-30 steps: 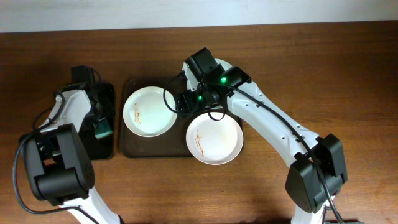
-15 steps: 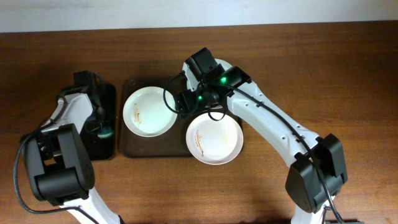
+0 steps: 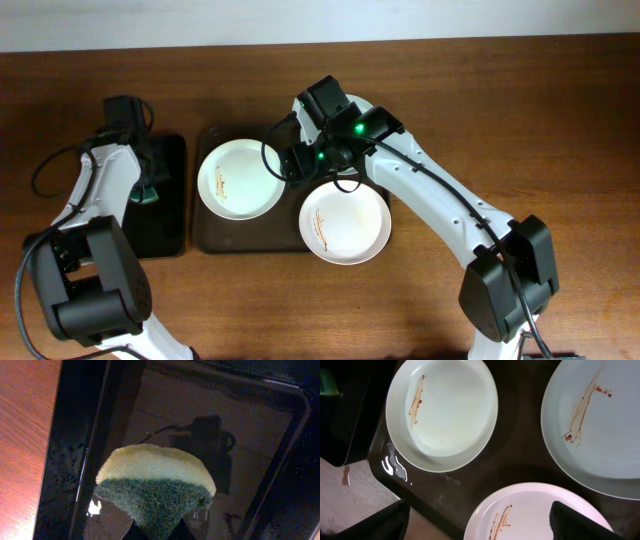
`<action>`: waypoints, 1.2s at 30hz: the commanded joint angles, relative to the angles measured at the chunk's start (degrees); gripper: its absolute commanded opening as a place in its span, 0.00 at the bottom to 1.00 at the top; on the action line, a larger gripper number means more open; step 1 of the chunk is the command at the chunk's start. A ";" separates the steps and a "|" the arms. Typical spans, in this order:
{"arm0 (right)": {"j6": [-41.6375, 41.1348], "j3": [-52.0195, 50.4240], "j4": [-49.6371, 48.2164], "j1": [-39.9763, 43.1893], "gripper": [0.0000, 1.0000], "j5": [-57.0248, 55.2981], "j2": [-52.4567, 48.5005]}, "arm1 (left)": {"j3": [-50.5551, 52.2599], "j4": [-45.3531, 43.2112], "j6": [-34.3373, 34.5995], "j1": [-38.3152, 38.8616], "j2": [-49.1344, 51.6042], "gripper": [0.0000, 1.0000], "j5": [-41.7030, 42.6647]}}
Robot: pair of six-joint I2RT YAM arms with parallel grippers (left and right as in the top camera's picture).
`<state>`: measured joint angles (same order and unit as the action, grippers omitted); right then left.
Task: Clean dirty plates on tray and stack at the side
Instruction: 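Grasp the green sponge with the left gripper and lift it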
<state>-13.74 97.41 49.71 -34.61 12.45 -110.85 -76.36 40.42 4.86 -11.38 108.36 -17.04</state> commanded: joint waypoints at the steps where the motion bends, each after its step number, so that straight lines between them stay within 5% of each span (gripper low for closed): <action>1: -0.09 1.01 0.04 0.11 0.90 -0.70 -0.17 | 0.59 -0.33 -1.75 -0.13 0.42 0.36 -0.74; 3: -0.09 1.01 0.02 0.11 0.90 -0.70 -0.17 | 0.57 -0.35 -1.75 -0.13 0.39 0.57 -0.76; 5: -0.09 1.01 0.02 0.11 0.90 -0.70 -0.17 | 0.57 -0.24 -1.99 -0.13 0.39 0.61 -0.76; 15: -0.09 0.96 0.63 0.11 0.90 -0.72 -0.17 | 0.59 9.16 3.45 -0.13 5.20 0.49 6.32; 19: -0.07 0.96 0.66 0.11 0.90 -0.72 -0.17 | -4.00 12.98 3.43 -0.13 5.18 0.79 6.32; 22: -0.09 0.96 0.68 0.11 0.90 -0.70 -0.17 | -10.69 18.80 2.43 -0.17 5.16 0.80 6.08; 26: -0.09 0.96 0.66 0.11 0.90 -0.70 -0.17 | -8.26 15.65 1.86 -2.69 7.21 0.80 4.79; 29: -0.09 0.96 0.66 0.11 0.90 -0.70 -0.17 | -7.13 14.10 -2.60 -3.04 10.16 0.76 13.86; 34: -0.09 0.96 0.92 0.11 0.90 -0.70 -0.17 | -7.08 15.12 -2.58 -3.10 10.21 0.72 11.63; 36: -0.09 0.96 0.90 0.11 0.90 -0.70 -0.17 | -7.08 14.27 -1.86 -3.10 10.21 0.58 11.69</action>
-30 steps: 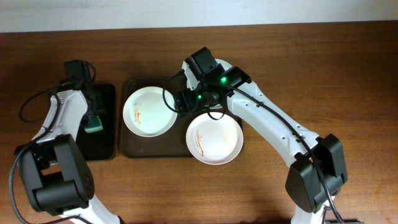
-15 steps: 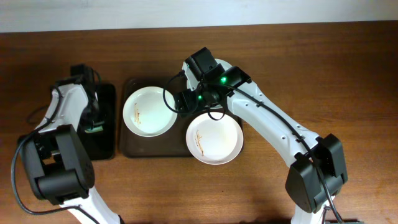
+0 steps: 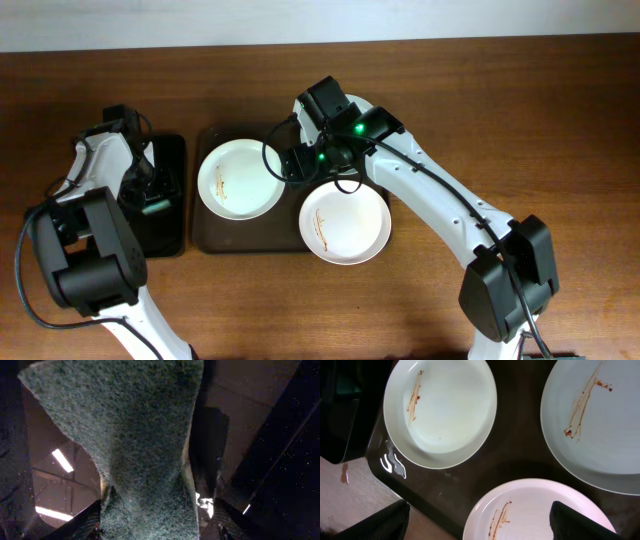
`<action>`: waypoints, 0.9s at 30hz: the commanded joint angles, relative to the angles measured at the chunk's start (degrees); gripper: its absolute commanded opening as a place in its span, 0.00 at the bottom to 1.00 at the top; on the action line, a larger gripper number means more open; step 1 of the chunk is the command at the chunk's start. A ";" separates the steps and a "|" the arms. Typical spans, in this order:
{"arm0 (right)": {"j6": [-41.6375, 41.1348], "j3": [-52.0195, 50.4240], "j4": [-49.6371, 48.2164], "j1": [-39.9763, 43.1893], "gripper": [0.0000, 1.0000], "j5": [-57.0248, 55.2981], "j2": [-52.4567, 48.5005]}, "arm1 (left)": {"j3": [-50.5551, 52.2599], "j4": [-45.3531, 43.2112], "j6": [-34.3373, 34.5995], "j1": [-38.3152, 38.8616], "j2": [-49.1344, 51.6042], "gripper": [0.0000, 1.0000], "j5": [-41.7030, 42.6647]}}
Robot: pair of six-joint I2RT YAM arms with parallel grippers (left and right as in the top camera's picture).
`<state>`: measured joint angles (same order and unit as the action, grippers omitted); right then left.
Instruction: Clean dirty plates on tray and stack at the side
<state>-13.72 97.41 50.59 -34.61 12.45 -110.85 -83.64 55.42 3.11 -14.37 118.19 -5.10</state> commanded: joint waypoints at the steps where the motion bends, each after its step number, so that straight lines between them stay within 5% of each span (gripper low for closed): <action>1: -0.11 0.96 0.02 0.11 0.90 -0.72 -0.17 | 0.20 -0.92 0.07 -0.11 0.37 0.54 -0.26; 5: -0.11 0.96 0.02 0.11 0.90 -0.70 -0.17 | 0.20 -1.38 1.22 -0.11 1.40 0.49 -0.24; 8: -0.11 0.96 0.02 0.11 0.90 -0.70 -0.17 | 0.20 -2.03 1.57 -0.11 4.00 0.06 -0.26; 9: -0.11 0.96 0.02 0.11 0.90 -0.72 -0.17 | 0.20 -2.45 1.57 -0.11 4.00 0.01 -0.26; 15: -0.11 0.96 -0.02 0.11 0.90 -0.70 -0.17 | -2.86 1.29 1.55 -0.09 2.73 0.01 -0.24; 24: -1.31 0.90 -1.53 0.11 0.89 -0.70 -3.10 | -8.90 18.78 1.11 0.00 -17.97 0.01 2.91; 27: -4.48 0.90 -4.42 0.57 0.76 -1.33 -6.67 | -8.76 22.38 -4.42 0.09 -18.49 0.01 13.27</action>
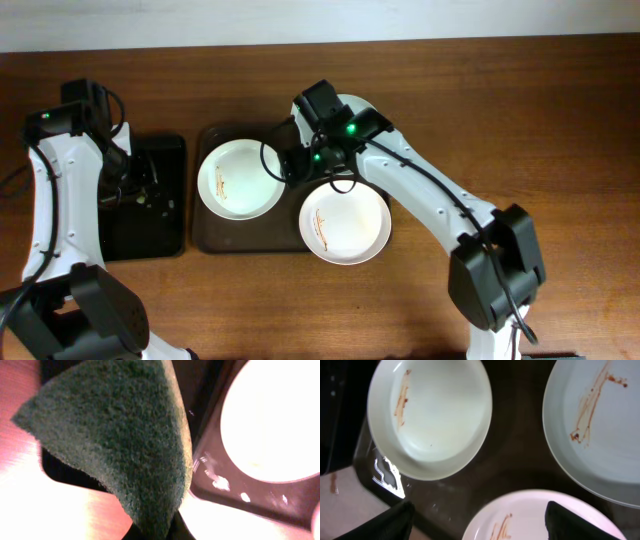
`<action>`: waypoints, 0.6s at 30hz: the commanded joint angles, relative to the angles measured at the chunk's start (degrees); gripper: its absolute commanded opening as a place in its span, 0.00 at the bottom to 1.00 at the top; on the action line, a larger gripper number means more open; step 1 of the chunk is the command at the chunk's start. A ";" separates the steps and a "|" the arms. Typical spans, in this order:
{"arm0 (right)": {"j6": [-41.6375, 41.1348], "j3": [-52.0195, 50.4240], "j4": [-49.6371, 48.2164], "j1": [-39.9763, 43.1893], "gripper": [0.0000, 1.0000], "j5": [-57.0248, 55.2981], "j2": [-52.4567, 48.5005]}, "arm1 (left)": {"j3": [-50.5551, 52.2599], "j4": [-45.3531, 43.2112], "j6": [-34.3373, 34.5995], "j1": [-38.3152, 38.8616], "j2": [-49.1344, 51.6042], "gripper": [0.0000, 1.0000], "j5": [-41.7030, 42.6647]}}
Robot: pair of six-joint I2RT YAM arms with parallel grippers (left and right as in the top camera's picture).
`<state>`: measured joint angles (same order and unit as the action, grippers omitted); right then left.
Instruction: Clean dirty plates on tray and stack at the side
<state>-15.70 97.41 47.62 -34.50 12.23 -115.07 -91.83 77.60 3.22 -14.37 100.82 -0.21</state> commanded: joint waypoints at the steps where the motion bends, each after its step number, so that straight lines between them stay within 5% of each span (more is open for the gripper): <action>1: -2.93 0.90 -2.91 0.44 0.68 -0.70 -3.89 | -0.57 -1.07 -6.16 0.42 -1.09 0.01 10.71; 4: -6.32 0.90 -8.98 0.28 0.40 2.95 -7.41 | -0.52 -4.52 -8.98 3.80 -1.09 0.01 12.09; 12: -10.19 0.90 -17.03 -0.81 0.35 2.73 -15.41 | -0.09 -11.80 -12.33 9.79 -1.05 0.01 11.34; 16: -10.80 0.90 -19.12 -0.81 0.25 2.54 -17.42 | 0.26 -12.07 -12.33 9.90 -0.42 0.01 11.37; 18: -11.39 0.90 -19.15 -0.81 0.08 2.47 -17.81 | 2.36 -12.59 -12.35 10.27 -0.39 0.01 11.37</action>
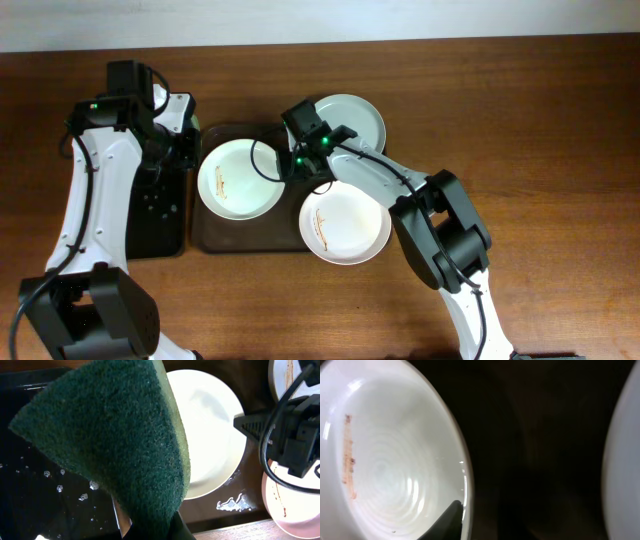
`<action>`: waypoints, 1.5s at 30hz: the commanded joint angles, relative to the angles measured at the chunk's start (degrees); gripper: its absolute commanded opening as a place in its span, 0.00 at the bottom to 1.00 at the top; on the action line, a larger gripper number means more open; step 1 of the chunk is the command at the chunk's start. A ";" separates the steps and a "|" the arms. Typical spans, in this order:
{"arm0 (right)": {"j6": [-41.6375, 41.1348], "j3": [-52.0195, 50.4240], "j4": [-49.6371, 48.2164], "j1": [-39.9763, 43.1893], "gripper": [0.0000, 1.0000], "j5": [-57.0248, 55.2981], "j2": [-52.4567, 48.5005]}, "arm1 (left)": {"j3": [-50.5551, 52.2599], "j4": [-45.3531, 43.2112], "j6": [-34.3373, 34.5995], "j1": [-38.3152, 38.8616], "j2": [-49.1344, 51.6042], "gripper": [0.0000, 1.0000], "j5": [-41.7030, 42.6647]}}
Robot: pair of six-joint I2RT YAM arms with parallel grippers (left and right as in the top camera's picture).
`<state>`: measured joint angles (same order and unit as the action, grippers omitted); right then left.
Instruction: Clean dirty plates on tray and stack at the side
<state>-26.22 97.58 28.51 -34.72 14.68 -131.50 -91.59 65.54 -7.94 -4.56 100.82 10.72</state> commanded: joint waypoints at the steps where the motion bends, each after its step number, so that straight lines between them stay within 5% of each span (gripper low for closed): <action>1: -0.92 0.72 0.20 -0.59 0.04 0.00 -1.42 | 3.69 -1.09 -1.16 0.87 -0.39 0.01 0.46; 7: -0.90 0.72 0.79 -0.57 0.04 0.11 -1.42 | 12.55 -5.16 -0.63 6.97 -0.37 0.01 0.44; 14: -0.90 0.72 -0.04 -0.52 0.04 1.42 -1.42 | 25.22 -13.29 8.87 7.04 -0.37 0.01 1.62; 21: -0.90 0.74 -0.02 -0.52 0.04 1.66 -1.42 | 31.21 -20.61 32.15 7.02 -0.22 0.01 6.21; 27: -0.87 0.72 0.17 -0.52 0.04 2.71 -1.42 | 31.30 -39.10 33.44 7.02 2.16 0.01 4.07; 35: -0.87 0.74 0.17 -0.52 0.04 2.95 -1.42 | 31.34 -16.35 33.38 7.17 5.20 0.01 17.92; 36: -0.87 0.74 0.17 -0.52 0.04 2.93 -1.42 | 31.28 -18.64 32.30 7.13 5.20 0.01 16.48; 38: -0.87 0.74 0.59 -0.52 0.04 2.91 -1.42 | 31.30 -22.62 34.23 7.13 5.20 0.01 -12.92; 41: -0.87 0.74 0.57 -0.52 0.04 2.91 -1.42 | 31.30 -21.09 34.23 7.02 5.20 0.01 -18.71; 42: -0.87 0.74 0.57 -0.52 0.04 2.89 -1.42 | 31.28 -20.65 34.01 7.06 5.20 0.06 -18.40; 45: -0.87 0.74 0.57 -0.52 0.04 2.91 -1.42 | 29.75 -19.50 31.10 7.02 5.18 0.56 -14.36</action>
<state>-26.83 97.67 29.21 -35.31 18.59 -131.96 -62.19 43.72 25.69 3.25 104.27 -0.27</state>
